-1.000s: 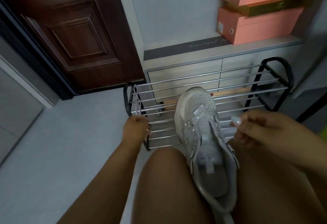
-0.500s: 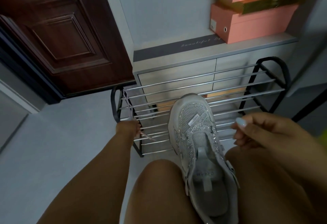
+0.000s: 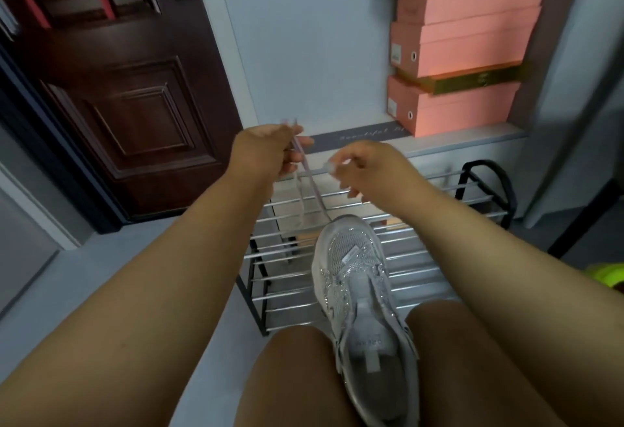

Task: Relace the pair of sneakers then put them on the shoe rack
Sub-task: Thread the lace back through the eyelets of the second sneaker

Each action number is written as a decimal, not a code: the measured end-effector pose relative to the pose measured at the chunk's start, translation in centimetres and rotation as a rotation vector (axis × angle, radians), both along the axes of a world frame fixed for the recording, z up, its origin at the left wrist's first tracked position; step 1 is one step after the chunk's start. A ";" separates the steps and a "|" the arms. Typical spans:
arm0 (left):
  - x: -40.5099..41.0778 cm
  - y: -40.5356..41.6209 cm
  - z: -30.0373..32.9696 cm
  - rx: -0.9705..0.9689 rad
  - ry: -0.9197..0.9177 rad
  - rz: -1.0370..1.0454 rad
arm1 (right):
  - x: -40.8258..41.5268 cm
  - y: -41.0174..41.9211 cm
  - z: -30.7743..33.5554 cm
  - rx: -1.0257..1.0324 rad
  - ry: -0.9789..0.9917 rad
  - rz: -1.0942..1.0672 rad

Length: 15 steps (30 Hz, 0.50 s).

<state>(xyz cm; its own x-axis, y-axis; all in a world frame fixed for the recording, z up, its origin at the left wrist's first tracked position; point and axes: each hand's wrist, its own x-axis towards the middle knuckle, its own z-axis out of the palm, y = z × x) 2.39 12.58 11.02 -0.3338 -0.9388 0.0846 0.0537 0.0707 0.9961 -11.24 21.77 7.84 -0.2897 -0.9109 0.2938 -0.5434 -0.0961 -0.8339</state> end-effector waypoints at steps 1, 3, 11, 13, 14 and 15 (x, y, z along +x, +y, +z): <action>-0.4 0.5 0.4 -0.006 0.013 -0.014 | 0.3 -0.6 0.3 0.027 0.070 0.010; -1.2 1.2 1.0 -0.009 0.041 -0.031 | 0.6 -0.9 0.4 0.082 0.185 0.020; -2.0 2.5 2.4 0.006 0.055 -0.136 | -1.0 1.2 1.1 0.054 -0.211 0.059; -1.9 2.7 1.8 0.028 -0.034 -0.192 | -1.6 1.4 1.4 0.052 -0.251 0.083; -2.0 2.9 1.3 0.045 -0.067 -0.226 | -1.9 1.5 1.6 0.052 -0.243 0.091; -2.1 3.1 0.8 0.066 -0.085 -0.253 | -2.0 1.6 1.7 0.058 -0.224 0.095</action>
